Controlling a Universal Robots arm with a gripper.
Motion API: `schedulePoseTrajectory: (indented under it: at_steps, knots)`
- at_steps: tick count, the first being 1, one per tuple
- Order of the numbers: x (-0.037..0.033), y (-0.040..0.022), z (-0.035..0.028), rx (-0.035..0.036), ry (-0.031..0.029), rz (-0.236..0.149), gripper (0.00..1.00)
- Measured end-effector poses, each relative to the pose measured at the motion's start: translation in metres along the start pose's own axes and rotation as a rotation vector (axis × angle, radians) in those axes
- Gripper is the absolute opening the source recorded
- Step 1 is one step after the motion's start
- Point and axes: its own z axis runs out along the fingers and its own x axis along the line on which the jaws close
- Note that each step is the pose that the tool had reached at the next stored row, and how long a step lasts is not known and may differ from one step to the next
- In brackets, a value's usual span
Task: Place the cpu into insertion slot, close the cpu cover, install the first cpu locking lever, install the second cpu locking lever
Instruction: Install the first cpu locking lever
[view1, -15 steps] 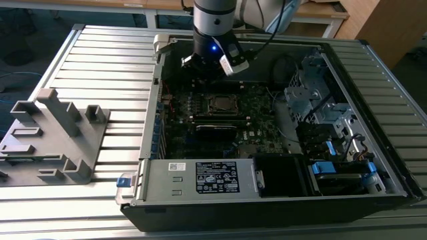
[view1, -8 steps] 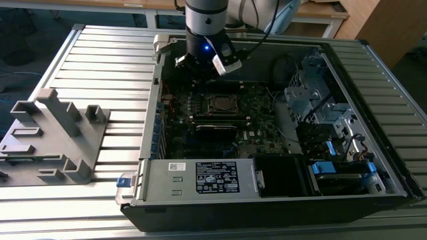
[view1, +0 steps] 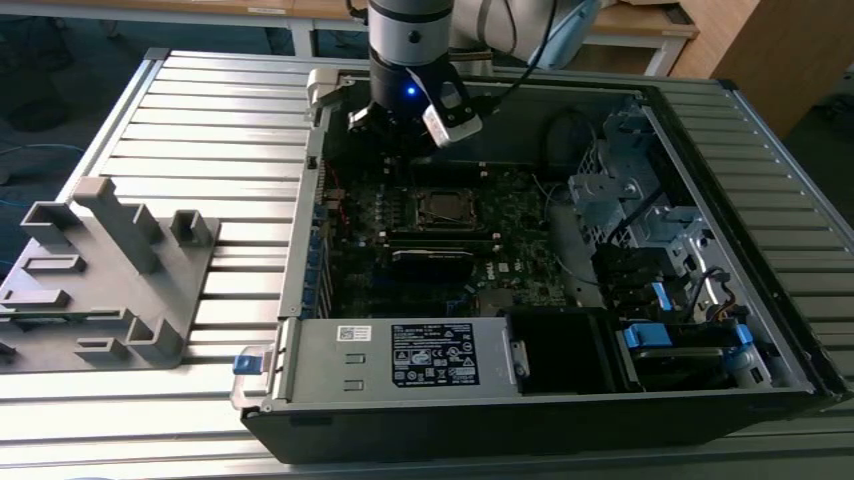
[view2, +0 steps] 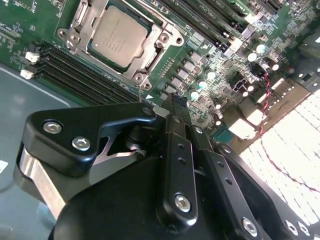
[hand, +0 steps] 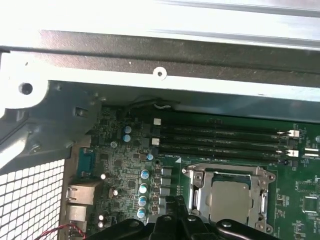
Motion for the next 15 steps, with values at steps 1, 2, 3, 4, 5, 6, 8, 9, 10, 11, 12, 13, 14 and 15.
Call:
schedulePoseTrajectory:
  at_steps: [1,2,3,4,5,6,8,9,10,11,12,13,14,15]
  knots:
    - [0.0000,0.0001,-0.0011,-0.0002,-0.0002,0.000,0.11]
    - [0.0000,0.0001,-0.0022,-0.0003,-0.0004,0.000,0.11]
    - [0.0000,0.0002,-0.0031,-0.0003,-0.0005,0.000,0.11]
    - [0.0000,0.0002,-0.0039,-0.0002,-0.0006,0.000,0.11]
    - [0.0000,0.0003,-0.0047,-0.0002,-0.0007,0.000,0.11]
    - [0.0000,0.0003,-0.0056,-0.0002,-0.0009,0.000,0.11]
    - [-0.0001,0.0004,-0.0062,-0.0005,-0.0013,0.000,0.11]
    - [-0.0001,0.0004,-0.0062,-0.0005,-0.0013,0.000,0.11]
    - [-0.0001,0.0004,-0.0062,-0.0004,-0.0013,0.000,0.11]
    - [0.0001,0.0004,-0.0063,-0.0004,-0.0013,0.000,0.11]
    - [0.0007,0.0004,-0.0063,-0.0003,-0.0013,0.000,0.11]
    - [0.0016,0.0004,-0.0064,-0.0002,-0.0014,0.000,0.11]
    - [0.0026,0.0005,-0.0064,-0.0003,-0.0015,0.000,0.11]
    - [0.0038,0.0006,-0.0063,-0.0003,-0.0018,0.000,0.11]
